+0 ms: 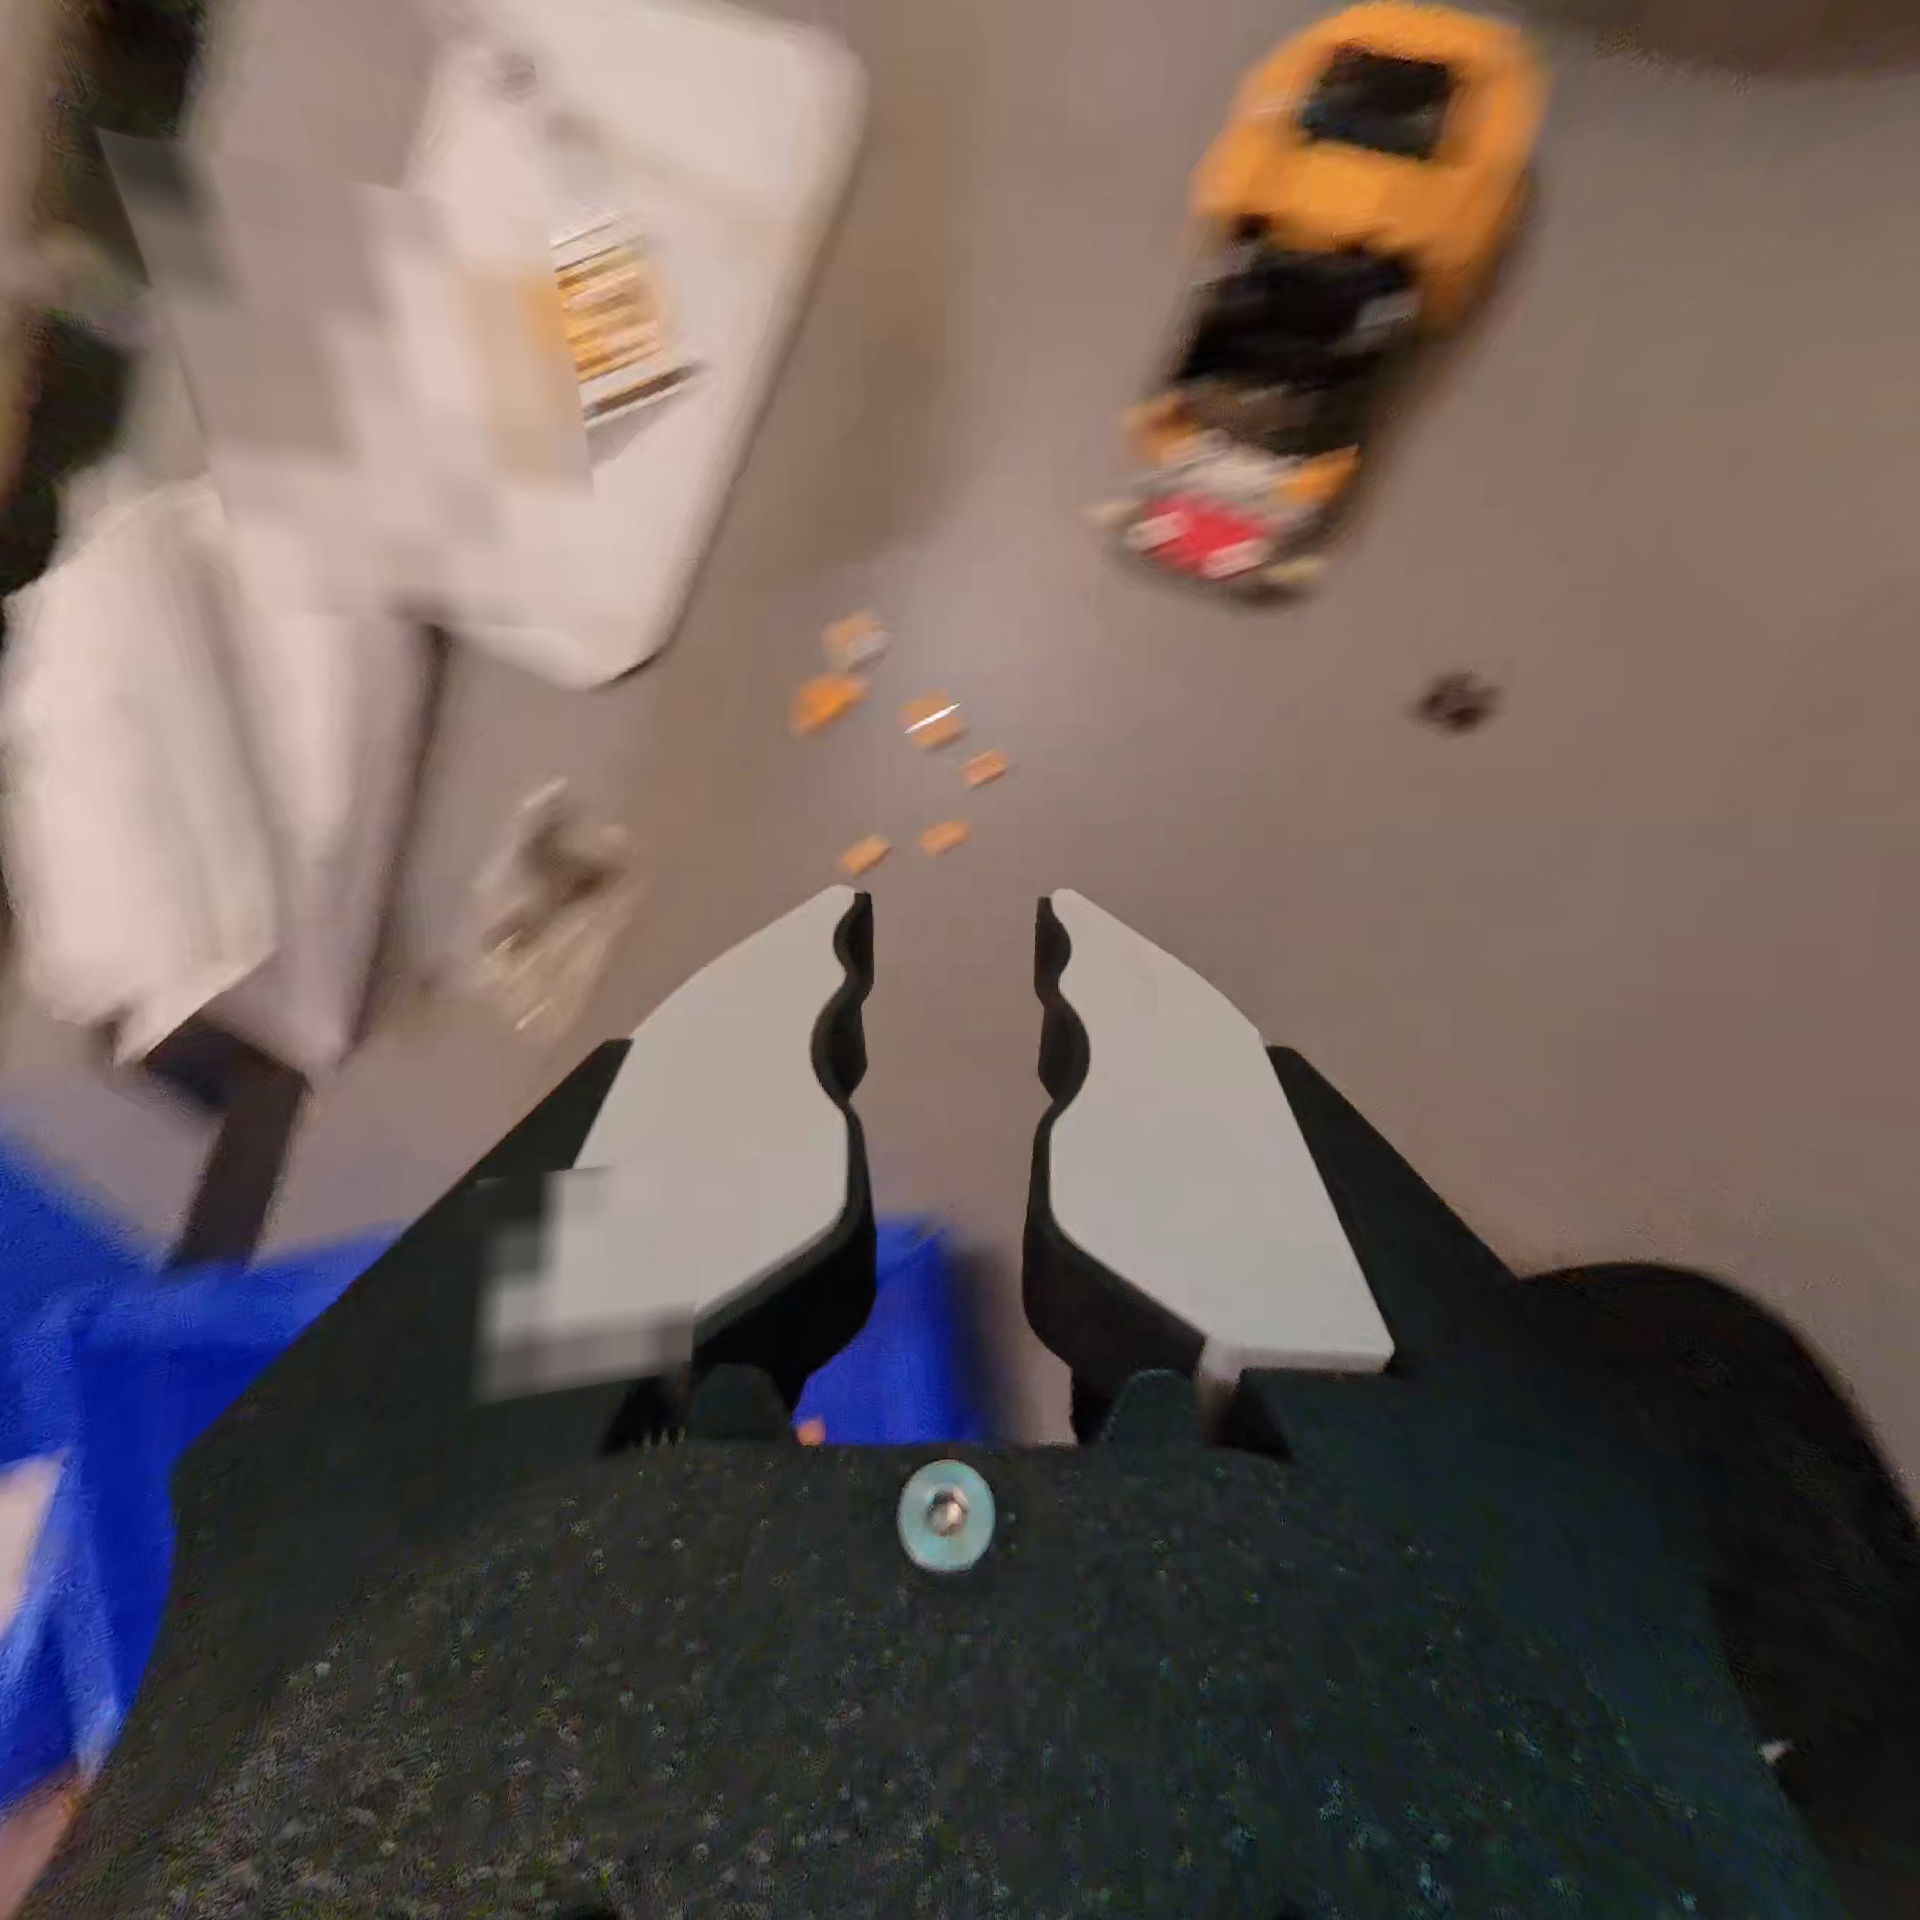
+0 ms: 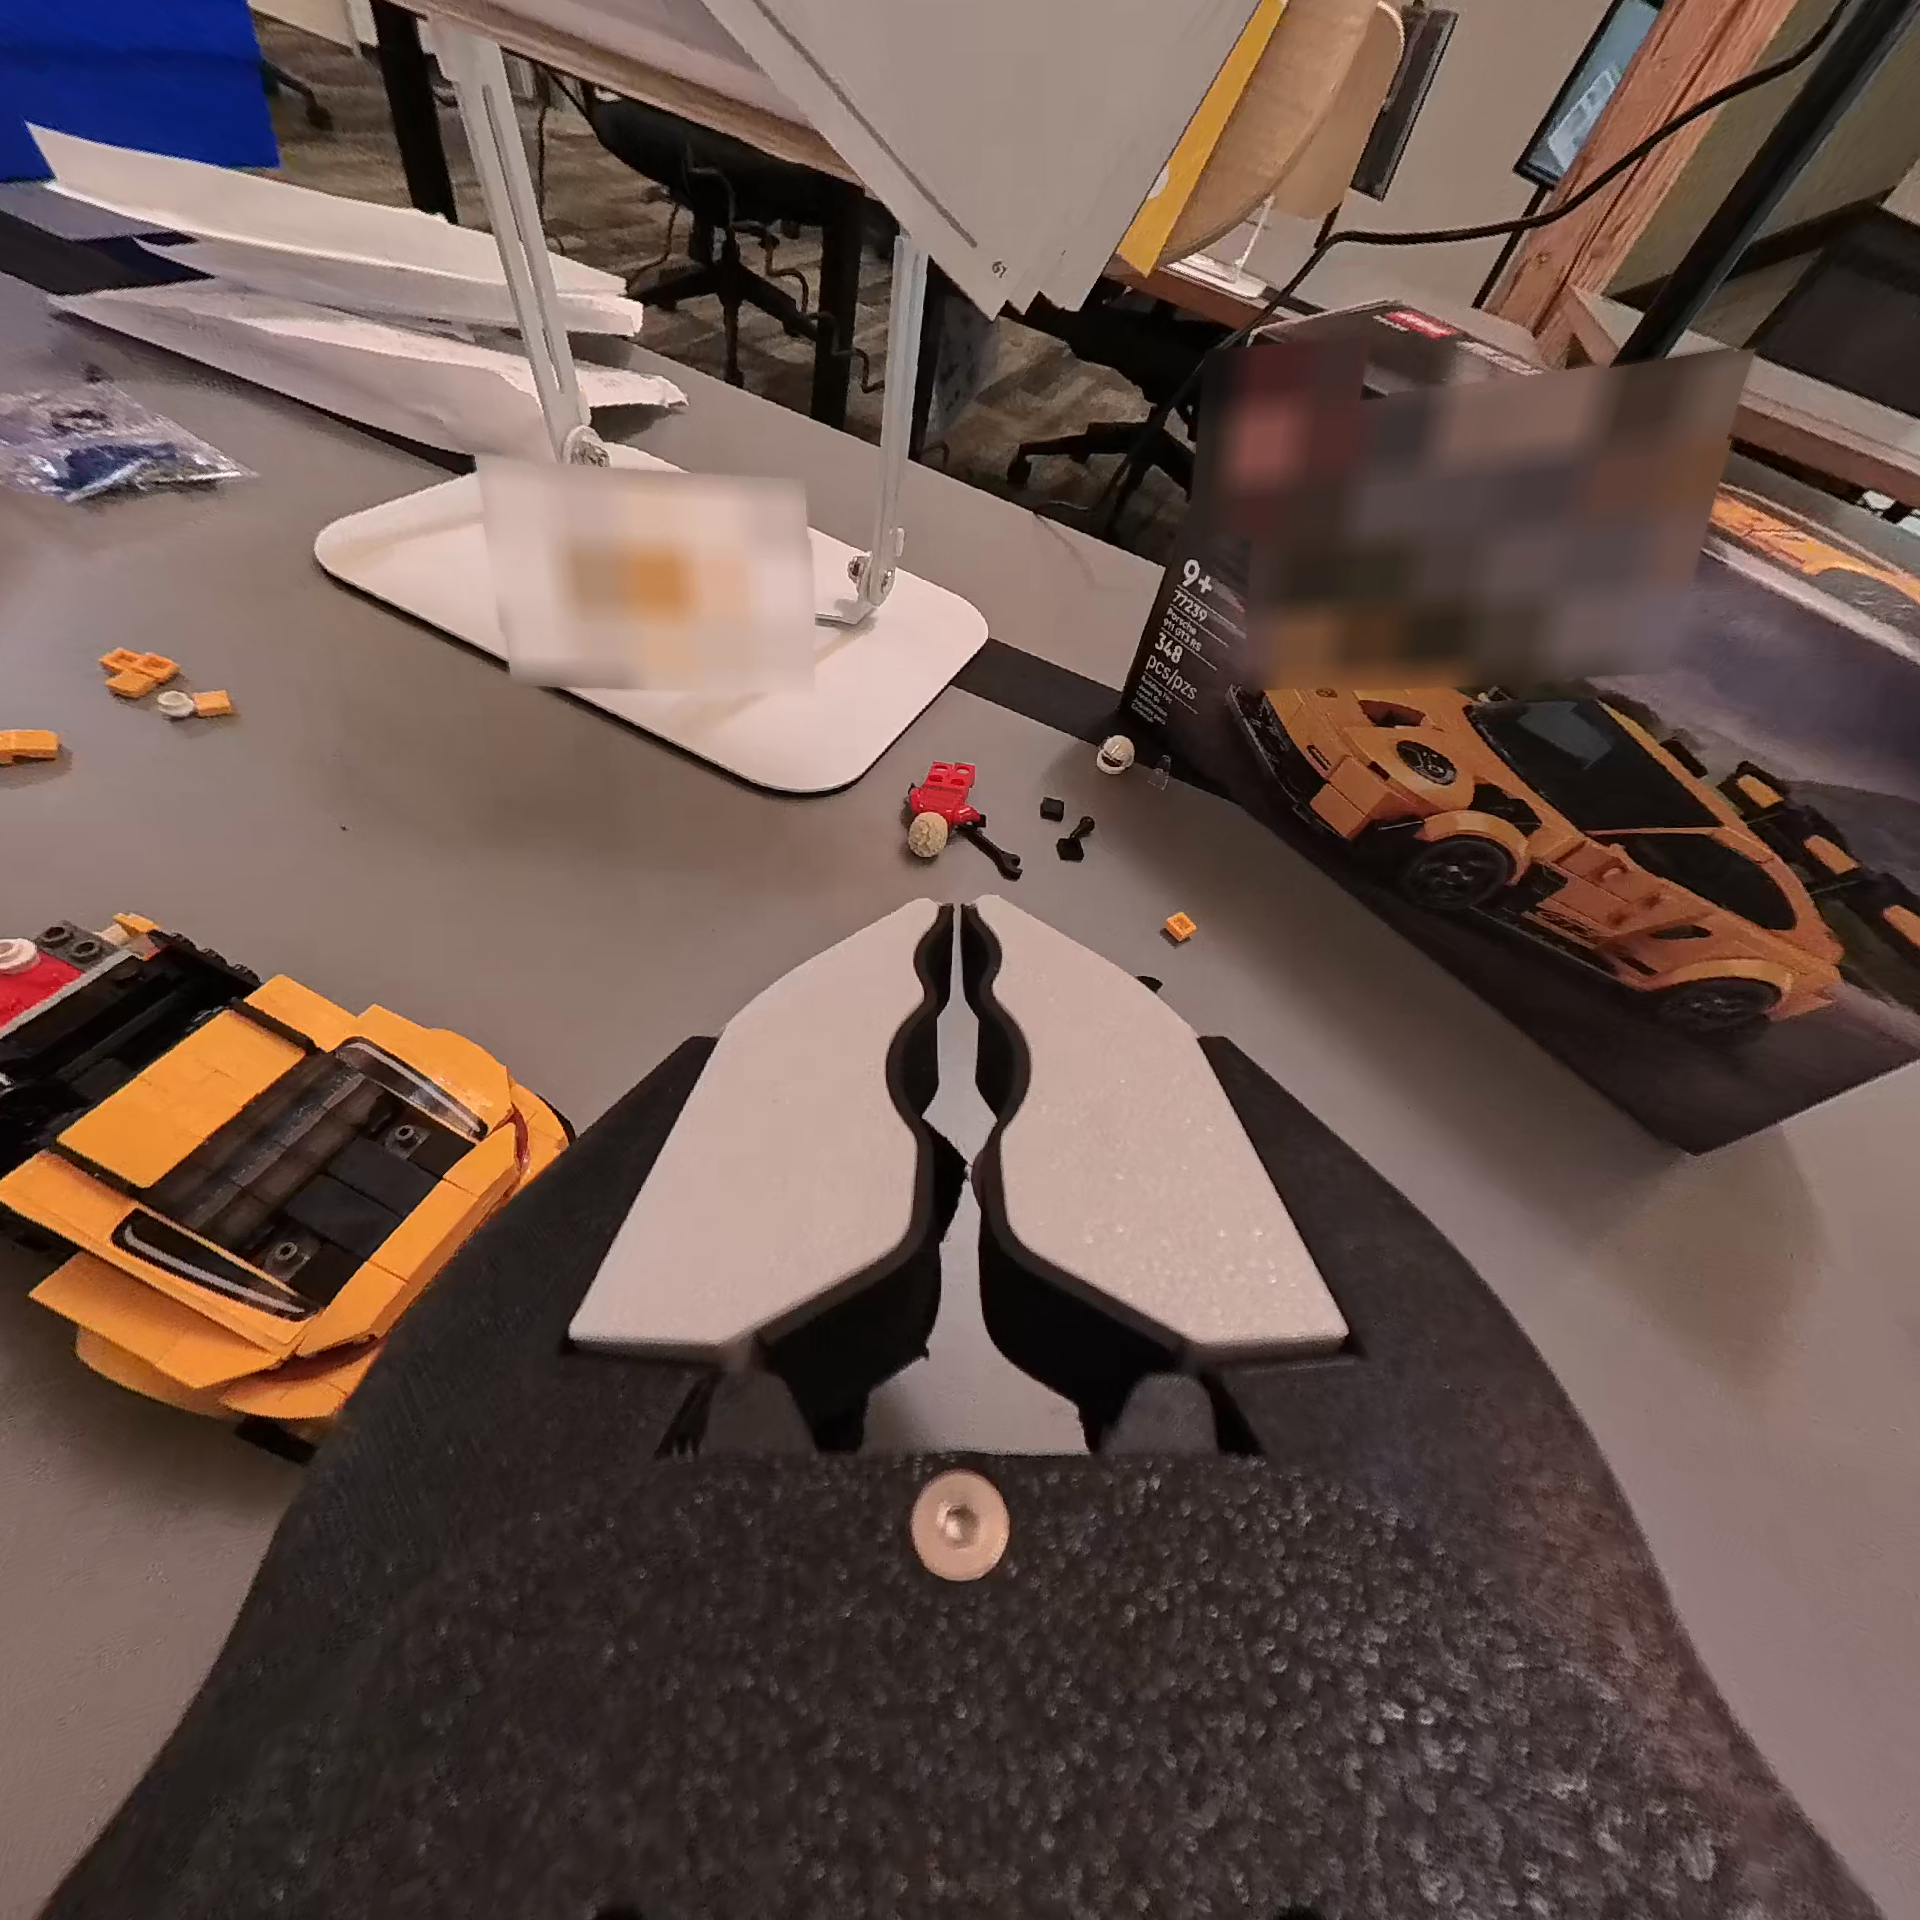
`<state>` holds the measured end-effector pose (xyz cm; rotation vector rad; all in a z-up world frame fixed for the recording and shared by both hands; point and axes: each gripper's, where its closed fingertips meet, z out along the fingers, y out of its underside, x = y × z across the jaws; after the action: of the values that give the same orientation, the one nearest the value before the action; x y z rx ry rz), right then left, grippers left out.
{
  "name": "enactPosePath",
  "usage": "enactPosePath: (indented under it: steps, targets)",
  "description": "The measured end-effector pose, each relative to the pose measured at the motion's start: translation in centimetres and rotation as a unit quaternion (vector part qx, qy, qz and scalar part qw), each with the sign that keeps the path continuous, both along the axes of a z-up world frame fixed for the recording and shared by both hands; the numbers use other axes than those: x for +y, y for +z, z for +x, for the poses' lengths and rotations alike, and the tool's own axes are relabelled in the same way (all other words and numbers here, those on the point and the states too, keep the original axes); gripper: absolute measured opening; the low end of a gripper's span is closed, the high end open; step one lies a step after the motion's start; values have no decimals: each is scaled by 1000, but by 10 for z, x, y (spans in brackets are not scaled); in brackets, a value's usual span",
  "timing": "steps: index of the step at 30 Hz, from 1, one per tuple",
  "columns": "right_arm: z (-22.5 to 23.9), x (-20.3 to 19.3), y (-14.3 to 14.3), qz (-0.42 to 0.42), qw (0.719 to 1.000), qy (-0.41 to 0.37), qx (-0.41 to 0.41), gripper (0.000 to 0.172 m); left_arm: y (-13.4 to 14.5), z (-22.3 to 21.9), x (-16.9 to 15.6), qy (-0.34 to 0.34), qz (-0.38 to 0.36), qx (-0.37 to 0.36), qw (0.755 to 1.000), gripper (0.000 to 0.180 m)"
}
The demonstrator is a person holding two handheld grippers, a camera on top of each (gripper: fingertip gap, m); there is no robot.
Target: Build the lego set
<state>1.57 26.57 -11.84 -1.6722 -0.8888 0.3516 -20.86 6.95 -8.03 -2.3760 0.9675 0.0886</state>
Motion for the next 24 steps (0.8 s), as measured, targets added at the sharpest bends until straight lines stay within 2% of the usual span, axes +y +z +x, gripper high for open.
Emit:
enactPosePath:
  steps: [3, 5, 8, 12, 14, 18, 24]
  targets:
    - [0, 0, 0, -6, 1000, 1, 7, 2, 47, -117, -6, 146, 36, 39, 988, 23]
    - [-1, 0, 0, -8, 1000, 3, 8, 2, 53, -193, -18, 237, 23, 71, 969, 18]
    - [-2, -1, -1, -7, 1000, 4, 6, 2, 17, -270, -41, 339, -63, 60, 937, 19]
    - [-3, -1, -4, -3, 1000, 7, 0, 2, -47, -321, -64, 397, -180, 41, 899, 23]
    - [-3, -2, -5, -1, 1000, 9, -2, 2, -65, -337, -70, 392, -216, 54, 893, 21]
    - [-6, -3, -8, 1, 1000, 18, -7, 2, -81, -361, -81, 290, -277, 159, 902, 24]
    - [-14, -9, -8, 14, 999, 48, -6, 2, -98, -367, -82, 167, -324, 191, 912, 30]
